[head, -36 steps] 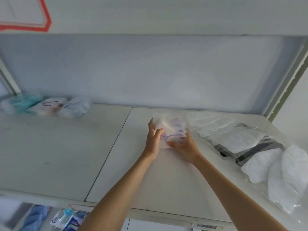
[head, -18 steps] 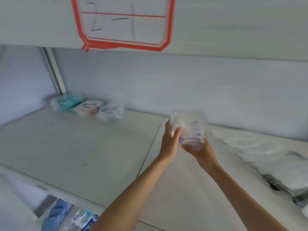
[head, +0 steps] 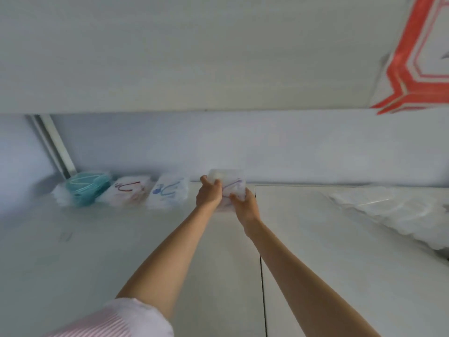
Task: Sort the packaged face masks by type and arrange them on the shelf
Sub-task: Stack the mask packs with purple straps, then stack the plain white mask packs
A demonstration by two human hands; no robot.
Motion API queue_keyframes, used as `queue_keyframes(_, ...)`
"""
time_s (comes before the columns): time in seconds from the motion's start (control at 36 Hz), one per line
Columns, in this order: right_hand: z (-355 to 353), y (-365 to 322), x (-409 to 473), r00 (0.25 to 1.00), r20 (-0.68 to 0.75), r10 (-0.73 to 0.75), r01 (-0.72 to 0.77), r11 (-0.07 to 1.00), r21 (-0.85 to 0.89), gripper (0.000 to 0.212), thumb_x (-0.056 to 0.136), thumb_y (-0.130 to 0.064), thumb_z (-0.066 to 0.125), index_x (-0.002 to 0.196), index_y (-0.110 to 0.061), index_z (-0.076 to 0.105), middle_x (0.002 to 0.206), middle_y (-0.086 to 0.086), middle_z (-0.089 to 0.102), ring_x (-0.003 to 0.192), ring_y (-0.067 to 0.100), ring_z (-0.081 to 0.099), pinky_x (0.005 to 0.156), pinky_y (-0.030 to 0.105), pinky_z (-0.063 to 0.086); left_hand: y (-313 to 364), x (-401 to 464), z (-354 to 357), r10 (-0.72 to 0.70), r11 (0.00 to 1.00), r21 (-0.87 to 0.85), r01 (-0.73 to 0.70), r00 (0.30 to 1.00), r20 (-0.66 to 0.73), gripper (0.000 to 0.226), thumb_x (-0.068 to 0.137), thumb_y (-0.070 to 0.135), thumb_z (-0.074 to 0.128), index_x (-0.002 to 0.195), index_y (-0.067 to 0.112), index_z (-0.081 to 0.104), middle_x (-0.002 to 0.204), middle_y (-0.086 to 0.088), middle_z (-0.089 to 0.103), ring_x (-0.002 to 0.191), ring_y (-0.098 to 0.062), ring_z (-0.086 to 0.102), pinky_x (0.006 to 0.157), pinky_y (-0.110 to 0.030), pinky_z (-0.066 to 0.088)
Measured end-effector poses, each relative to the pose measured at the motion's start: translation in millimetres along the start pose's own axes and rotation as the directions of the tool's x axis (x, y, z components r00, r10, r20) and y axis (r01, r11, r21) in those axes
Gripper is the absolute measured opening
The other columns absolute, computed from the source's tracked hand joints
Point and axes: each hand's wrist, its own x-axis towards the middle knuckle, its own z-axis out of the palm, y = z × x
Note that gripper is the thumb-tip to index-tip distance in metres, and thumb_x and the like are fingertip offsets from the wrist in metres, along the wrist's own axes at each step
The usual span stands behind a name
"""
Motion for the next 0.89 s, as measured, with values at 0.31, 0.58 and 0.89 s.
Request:
queue_keyframes(0.31, 43, -1, 41, 0.995, -0.077, 0.067, -0.083, 0.969, -0.232, 0.039, 0.082, -0.012, 0.063, 0.119, -0.003, 0.054, 0.116, 0.017, 0.062, 0.106, 0.03, 0.059, 0.078, 0.03, 0.045, -20, 52, -1, 0.084, 0.879, 0.474, -0.058, 0.996, -0.034, 0.048, 0.103, 0.039, 0.032, 0.136, 0.005, 0.039, 0.135, -0.026, 0.047, 0.121, -0.039, 0.052, 0.097, -0.039, 0.042)
queue_keyframes(0.58, 46, 2, 50, 0.991, -0.102, 0.085, -0.109, 0.959, -0.26, 0.049, 0.078, -0.003, 0.058, 0.125, -0.004, 0.044, 0.114, 0.019, 0.064, 0.103, 0.032, 0.061, 0.082, 0.036, 0.05, -20, 62, 0, 0.291, 0.657, 0.723, -0.215, 0.957, 0.02, 0.056, 0.102, 0.035, 0.036, 0.139, -0.007, 0.038, 0.128, -0.018, 0.06, 0.118, -0.032, 0.058, 0.094, -0.035, 0.045)
queue_keyframes(0.89, 42, -10, 52, 0.996, -0.013, 0.092, -0.088, 0.899, -0.43, 0.05, 0.089, -0.025, 0.055, 0.129, 0.0, 0.038, 0.131, 0.019, 0.052, 0.122, 0.033, 0.048, 0.097, 0.035, 0.04, -1, 61, -20, 0.398, 0.56, 0.773, -0.296, 0.915, 0.062, 0.034, 0.1, 0.03, 0.04, 0.116, 0.004, 0.056, 0.118, -0.016, 0.064, 0.11, -0.033, 0.06, 0.086, -0.034, 0.046)
